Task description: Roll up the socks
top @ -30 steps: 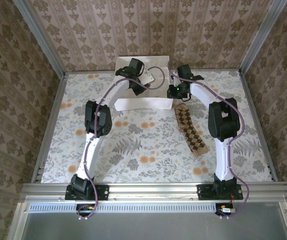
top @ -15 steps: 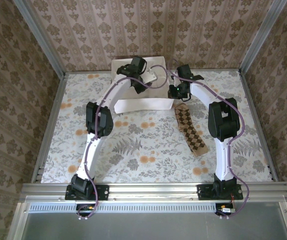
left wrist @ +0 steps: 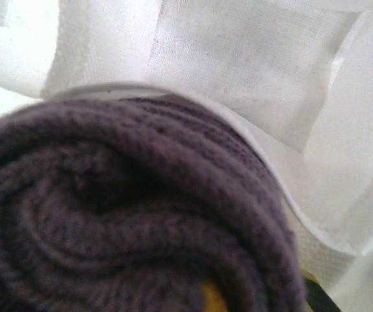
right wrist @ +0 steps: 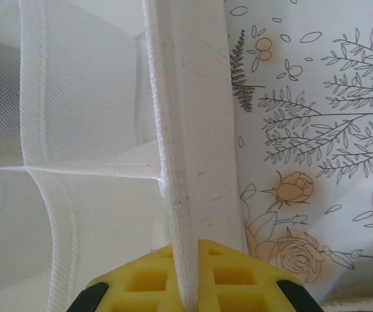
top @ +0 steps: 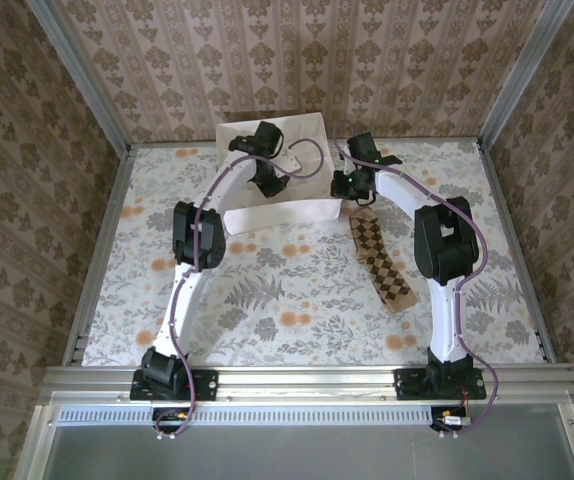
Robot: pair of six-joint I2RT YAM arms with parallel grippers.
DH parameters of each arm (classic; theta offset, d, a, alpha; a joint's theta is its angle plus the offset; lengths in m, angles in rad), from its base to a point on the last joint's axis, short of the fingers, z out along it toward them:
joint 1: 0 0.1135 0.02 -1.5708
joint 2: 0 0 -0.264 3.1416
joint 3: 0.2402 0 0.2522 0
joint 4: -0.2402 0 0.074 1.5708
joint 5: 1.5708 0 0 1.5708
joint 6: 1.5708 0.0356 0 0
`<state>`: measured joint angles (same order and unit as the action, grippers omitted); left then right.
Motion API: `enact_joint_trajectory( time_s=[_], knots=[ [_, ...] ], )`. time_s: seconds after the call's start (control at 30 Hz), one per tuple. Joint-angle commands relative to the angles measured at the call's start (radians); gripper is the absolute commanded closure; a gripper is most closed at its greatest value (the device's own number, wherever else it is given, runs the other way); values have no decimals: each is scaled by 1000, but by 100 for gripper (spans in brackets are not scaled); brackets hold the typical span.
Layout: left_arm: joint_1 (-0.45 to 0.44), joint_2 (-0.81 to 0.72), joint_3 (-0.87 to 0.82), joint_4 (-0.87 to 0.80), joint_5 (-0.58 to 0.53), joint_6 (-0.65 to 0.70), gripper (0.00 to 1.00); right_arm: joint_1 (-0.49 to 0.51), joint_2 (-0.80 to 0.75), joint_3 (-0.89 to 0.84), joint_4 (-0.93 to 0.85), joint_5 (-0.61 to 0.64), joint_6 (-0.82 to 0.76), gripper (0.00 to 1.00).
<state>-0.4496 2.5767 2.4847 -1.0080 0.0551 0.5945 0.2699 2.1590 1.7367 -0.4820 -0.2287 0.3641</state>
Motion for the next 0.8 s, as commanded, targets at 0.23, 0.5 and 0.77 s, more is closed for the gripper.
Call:
enact_joint_trajectory(
  time_s=[0.23,0.5,0.77],
  knots=[
    [38,-50,67,-66,57,-4,27,11,9,-17,41,42,101,99],
    [76,-185,74,-63,125,-11,16,11,-2,-34,48,53,133,83],
    [100,-265,55,-54,170,-36,14,-7,-23,139,-91,25,74,55]
  ],
)
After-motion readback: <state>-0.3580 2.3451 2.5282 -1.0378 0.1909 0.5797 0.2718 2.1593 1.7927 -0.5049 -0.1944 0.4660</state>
